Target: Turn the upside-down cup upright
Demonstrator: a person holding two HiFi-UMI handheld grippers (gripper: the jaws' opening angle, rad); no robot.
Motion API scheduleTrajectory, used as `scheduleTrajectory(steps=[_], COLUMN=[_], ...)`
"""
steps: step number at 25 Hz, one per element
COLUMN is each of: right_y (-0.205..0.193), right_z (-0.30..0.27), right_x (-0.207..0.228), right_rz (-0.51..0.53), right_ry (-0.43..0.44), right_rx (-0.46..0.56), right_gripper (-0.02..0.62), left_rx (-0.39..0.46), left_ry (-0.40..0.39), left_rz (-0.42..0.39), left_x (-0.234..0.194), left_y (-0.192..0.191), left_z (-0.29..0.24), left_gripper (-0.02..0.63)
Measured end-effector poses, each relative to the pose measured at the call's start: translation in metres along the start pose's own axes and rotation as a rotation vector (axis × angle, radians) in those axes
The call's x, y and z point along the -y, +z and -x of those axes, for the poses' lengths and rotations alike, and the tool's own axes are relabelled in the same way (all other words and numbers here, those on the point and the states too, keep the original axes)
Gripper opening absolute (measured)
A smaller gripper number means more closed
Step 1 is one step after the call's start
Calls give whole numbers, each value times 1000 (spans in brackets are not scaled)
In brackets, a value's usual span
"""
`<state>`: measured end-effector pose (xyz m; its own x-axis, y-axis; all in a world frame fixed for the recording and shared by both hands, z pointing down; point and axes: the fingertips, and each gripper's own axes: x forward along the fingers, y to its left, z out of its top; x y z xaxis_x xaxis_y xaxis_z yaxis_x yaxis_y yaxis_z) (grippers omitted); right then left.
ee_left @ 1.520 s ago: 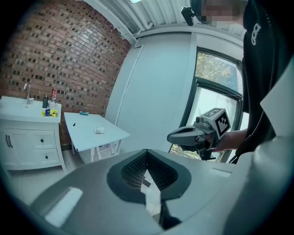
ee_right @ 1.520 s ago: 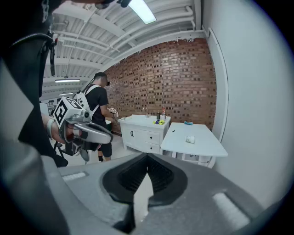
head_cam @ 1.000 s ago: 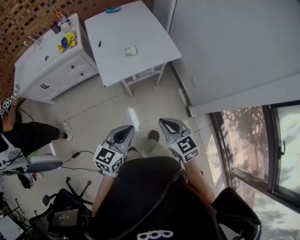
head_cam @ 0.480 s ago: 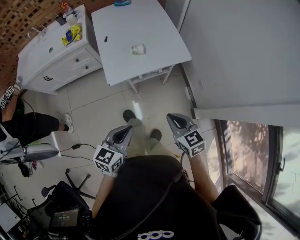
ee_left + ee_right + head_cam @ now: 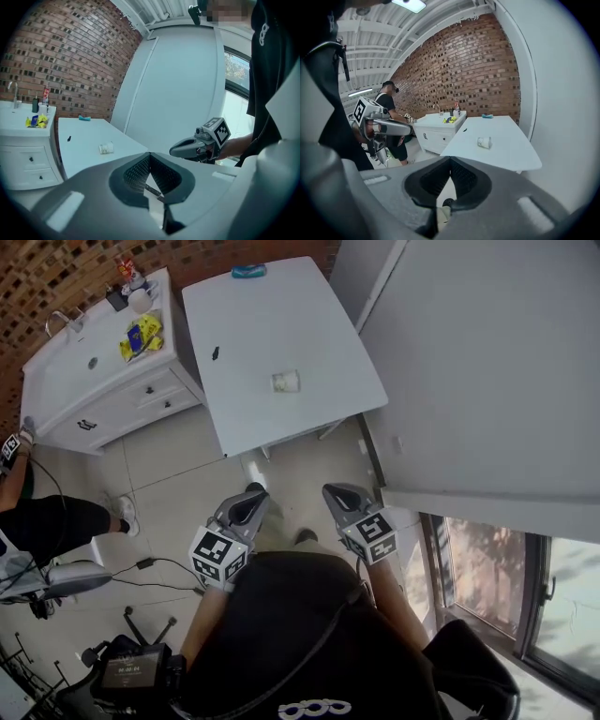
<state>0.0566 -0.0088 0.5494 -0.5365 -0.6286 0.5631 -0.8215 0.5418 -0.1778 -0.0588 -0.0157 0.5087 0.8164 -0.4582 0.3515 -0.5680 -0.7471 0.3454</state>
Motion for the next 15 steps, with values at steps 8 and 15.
scheduleTrajectory(steps=[8,15], right_y=[57,62], right_z=[-57,-85], right_x=[19,48], right_rz=[-47,-54], right_ry=[-32,-62], right_rx=[-6,-51], right_gripper=[-8,-8], left_rx=[13,39], left_ry=[-39,-14], left_rz=[-29,11], left_x=[-86,-122], left_y=[43,56], left_z=[-1,-5], left_gripper=[15,15])
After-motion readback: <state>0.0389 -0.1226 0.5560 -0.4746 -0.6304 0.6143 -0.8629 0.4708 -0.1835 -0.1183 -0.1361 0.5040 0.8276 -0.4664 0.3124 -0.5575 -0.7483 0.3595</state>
